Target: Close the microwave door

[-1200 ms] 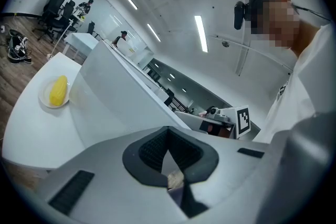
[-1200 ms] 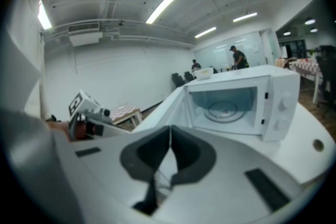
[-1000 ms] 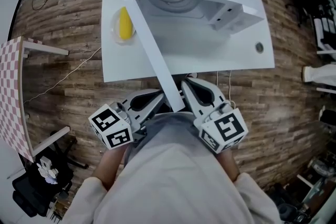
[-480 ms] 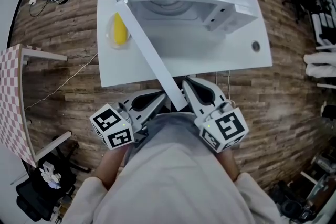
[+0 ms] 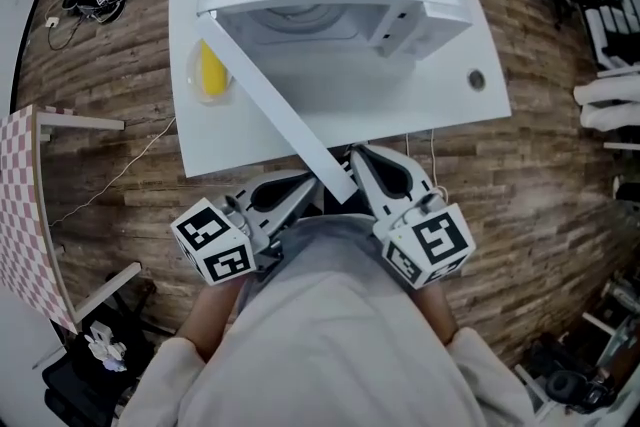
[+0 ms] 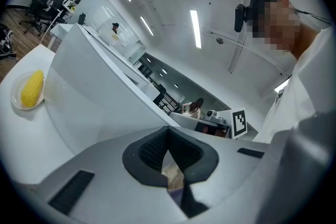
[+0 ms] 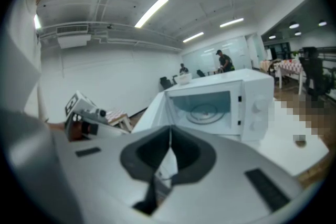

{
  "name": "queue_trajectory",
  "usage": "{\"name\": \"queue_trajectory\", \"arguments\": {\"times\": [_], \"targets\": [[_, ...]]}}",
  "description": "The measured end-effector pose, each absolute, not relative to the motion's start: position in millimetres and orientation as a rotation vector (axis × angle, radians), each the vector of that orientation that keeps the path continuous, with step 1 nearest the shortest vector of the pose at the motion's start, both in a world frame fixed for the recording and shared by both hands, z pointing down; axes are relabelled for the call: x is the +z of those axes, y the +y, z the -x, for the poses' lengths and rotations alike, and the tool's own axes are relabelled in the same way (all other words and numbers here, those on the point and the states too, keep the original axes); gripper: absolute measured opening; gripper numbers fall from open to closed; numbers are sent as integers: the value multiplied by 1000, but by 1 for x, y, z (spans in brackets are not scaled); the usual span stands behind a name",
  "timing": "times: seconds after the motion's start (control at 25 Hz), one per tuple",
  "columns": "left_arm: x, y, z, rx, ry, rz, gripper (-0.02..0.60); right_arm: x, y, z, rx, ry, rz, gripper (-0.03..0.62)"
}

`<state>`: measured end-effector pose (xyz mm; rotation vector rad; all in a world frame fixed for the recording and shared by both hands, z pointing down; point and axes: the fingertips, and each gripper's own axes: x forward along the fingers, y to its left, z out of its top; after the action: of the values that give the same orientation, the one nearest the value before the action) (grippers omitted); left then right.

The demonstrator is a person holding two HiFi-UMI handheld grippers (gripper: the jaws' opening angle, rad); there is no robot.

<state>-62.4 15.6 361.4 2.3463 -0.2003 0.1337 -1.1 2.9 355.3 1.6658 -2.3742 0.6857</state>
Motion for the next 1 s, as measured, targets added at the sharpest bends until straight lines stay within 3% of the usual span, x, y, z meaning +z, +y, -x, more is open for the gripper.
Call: {"name": "queue_trajectory", "arguments": {"times": [1.0], "targets": [[361,7,25,144,-125,-2338,14,359,4,-48,722,-2309,-1788,23]]}}
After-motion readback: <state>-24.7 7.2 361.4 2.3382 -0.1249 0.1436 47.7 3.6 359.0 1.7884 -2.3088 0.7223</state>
